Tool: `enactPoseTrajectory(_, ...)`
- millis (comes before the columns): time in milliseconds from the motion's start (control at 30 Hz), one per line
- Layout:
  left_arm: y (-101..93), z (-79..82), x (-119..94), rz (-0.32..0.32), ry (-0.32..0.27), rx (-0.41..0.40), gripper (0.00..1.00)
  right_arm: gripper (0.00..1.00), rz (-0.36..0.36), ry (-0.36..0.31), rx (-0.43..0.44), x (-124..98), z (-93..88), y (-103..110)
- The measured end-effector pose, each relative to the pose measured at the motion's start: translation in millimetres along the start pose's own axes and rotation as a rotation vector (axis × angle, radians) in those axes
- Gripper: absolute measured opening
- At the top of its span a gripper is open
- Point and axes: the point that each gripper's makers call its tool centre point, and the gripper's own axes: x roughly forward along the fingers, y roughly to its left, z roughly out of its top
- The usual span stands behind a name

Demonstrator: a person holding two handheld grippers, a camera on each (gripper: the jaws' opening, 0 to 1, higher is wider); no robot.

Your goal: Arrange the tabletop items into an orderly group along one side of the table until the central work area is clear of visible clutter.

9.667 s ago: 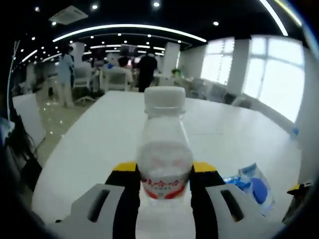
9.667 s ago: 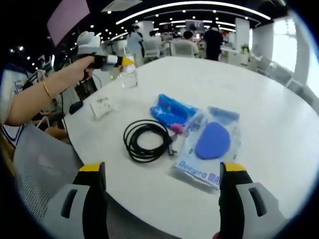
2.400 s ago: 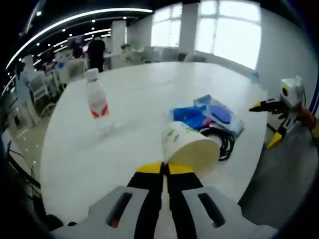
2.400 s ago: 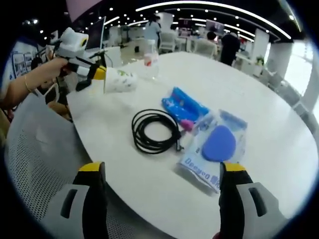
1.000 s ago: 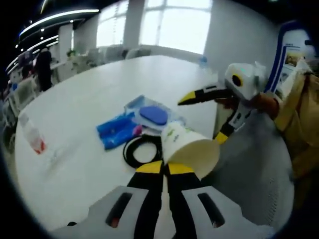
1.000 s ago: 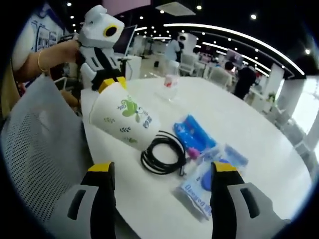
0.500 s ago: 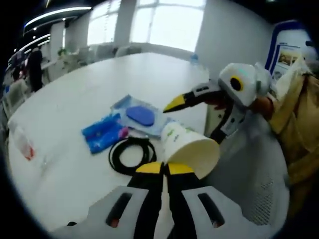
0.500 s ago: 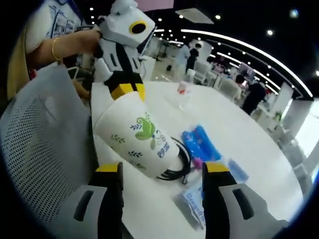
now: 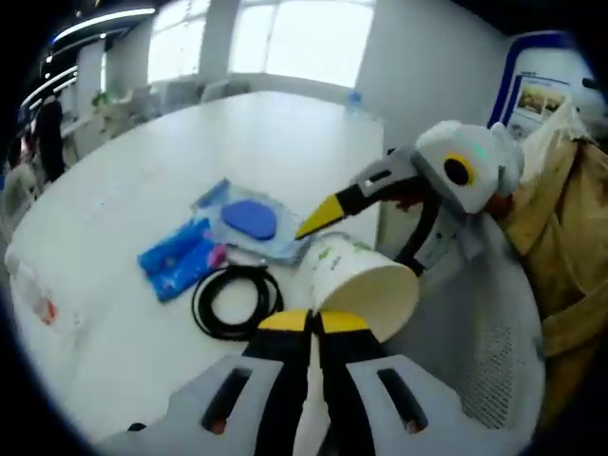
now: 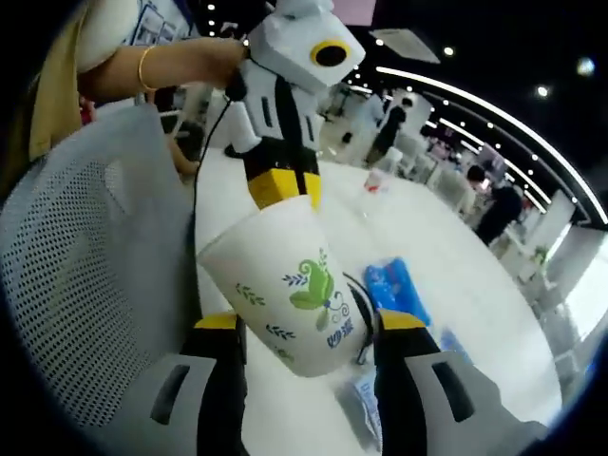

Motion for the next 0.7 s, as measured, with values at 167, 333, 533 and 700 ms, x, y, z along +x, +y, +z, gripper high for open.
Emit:
enactPoseTrajectory(167, 2.3, 2.6, -0.6, -0.001, -0.012, -0.027, 0.00, 0.46, 0.008, 0.004, -0.007, -0.2, -0.7, 1.4)
enactPoseTrajectory(333, 7.8, 6.3, -3.0, 0.021, -0.036, -0.037, 0.01, 0.42, 0.014, -0.005, -0.021, -0.9, 2.0, 2.2)
enactPoseTrajectory(533, 17.9, 11.7, -7.0, 0.058, -0.075, -0.085, 0.10, 0.40, 0.028, -0.002, -0.010, -0.8, 0.9, 4.3)
enactPoseTrajectory(700, 29.9, 14.5, -13.4, 0.117, -0.110, -0.114, 0.16, 0.39, 0.005, 0.028, 0.020, -1.4, -7.2, -2.3)
